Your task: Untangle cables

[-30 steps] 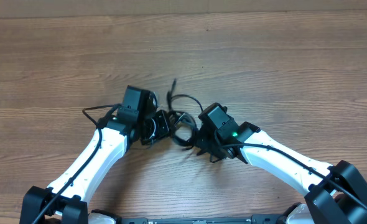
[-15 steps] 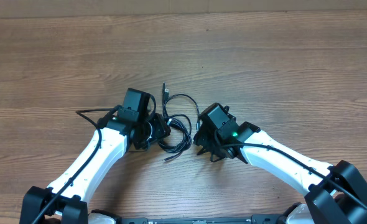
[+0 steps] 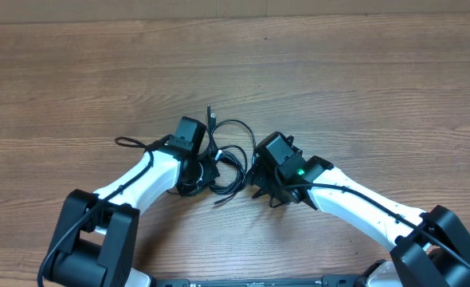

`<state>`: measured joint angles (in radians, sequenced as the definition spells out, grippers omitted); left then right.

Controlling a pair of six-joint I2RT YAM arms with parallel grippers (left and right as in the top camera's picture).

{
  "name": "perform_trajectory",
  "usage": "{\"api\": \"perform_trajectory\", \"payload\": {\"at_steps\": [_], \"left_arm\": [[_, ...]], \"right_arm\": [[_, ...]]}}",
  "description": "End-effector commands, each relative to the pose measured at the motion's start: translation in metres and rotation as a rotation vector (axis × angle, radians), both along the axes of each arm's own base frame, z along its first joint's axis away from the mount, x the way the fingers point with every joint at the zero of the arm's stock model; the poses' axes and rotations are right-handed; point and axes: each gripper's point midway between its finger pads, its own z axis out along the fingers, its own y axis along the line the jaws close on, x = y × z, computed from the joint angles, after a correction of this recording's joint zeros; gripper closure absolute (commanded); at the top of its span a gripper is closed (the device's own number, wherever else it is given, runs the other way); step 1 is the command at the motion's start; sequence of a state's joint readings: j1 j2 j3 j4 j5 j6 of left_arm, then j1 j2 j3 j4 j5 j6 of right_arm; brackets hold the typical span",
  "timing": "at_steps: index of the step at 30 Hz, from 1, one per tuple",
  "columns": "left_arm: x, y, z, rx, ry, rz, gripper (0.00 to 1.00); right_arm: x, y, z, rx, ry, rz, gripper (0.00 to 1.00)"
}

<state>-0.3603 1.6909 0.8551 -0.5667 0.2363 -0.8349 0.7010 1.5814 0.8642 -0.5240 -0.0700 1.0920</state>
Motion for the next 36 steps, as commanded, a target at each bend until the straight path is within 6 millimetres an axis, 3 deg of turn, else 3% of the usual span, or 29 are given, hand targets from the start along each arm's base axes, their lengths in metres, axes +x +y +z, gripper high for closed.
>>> {"api": "perform_trajectory", "payload": {"at_steps": [1,4,9,19,27,36], "left_arm": [[-0.024,0.017,-0.039,0.104,0.114,-0.002,0.96],[-0.023,0.017,-0.038,0.100,0.107,-0.015,0.96],[-0.015,0.004,-0.014,0.001,0.061,-0.045,0.96],[-0.004,-0.018,0.040,-0.168,-0.066,-0.061,0.96],[-0.004,-0.025,0.049,-0.216,-0.076,-0.068,0.96],[-0.002,-0.043,0.060,-0.330,-0.088,-0.100,0.96]], "right_arm": [[0.007,0.002,0.006,-0.012,-0.042,0.019,0.31],[0.007,0.004,0.006,-0.027,-0.068,0.110,0.31],[-0.002,0.012,0.007,-0.008,-0.077,0.269,0.31],[0.004,0.006,0.006,-0.051,-0.101,0.254,0.40],[-0.001,0.010,0.005,-0.052,-0.101,0.275,0.43],[-0.003,0.017,0.005,0.001,-0.075,0.217,0.60]]}}
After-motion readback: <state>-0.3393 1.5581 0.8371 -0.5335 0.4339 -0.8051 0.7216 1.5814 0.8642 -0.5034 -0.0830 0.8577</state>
